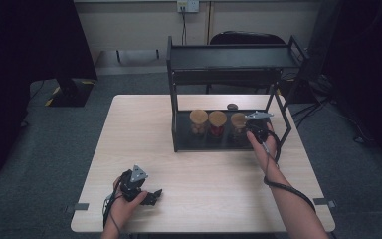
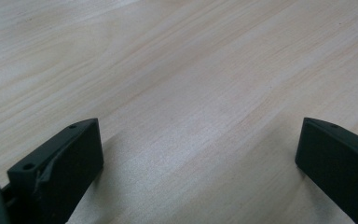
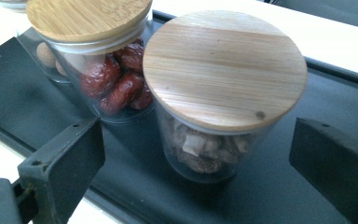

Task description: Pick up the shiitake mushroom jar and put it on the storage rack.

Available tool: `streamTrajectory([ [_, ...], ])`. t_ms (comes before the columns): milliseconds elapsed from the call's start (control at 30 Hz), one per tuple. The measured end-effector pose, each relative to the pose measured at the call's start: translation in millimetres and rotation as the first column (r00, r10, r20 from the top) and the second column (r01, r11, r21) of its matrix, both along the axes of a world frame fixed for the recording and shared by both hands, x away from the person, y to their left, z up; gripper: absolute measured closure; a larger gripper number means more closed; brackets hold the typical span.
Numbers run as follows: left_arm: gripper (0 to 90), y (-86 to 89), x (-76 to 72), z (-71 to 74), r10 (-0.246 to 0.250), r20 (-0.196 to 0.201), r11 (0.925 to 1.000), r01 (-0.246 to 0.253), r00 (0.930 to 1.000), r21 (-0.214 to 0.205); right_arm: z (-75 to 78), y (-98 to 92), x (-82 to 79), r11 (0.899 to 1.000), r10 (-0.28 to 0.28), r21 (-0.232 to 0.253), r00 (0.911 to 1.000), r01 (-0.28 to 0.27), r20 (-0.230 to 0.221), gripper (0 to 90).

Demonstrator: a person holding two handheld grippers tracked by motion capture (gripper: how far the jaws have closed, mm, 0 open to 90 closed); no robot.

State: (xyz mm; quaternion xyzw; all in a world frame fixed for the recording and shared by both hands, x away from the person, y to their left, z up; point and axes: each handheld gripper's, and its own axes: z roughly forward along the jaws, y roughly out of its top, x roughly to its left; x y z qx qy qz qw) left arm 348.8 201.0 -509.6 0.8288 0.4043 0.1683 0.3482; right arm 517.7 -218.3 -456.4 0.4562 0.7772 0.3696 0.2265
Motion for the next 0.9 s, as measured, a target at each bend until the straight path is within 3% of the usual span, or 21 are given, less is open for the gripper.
streamTrajectory([
  [900,0.3,-0.1,0.0,0.0,0.0,0.0,1.0,0.0,1.0,0.0,5.6,2.8,-22.7,0.999,0.041,-0.003,0.9992,-0.041,0.007,2.8],
])
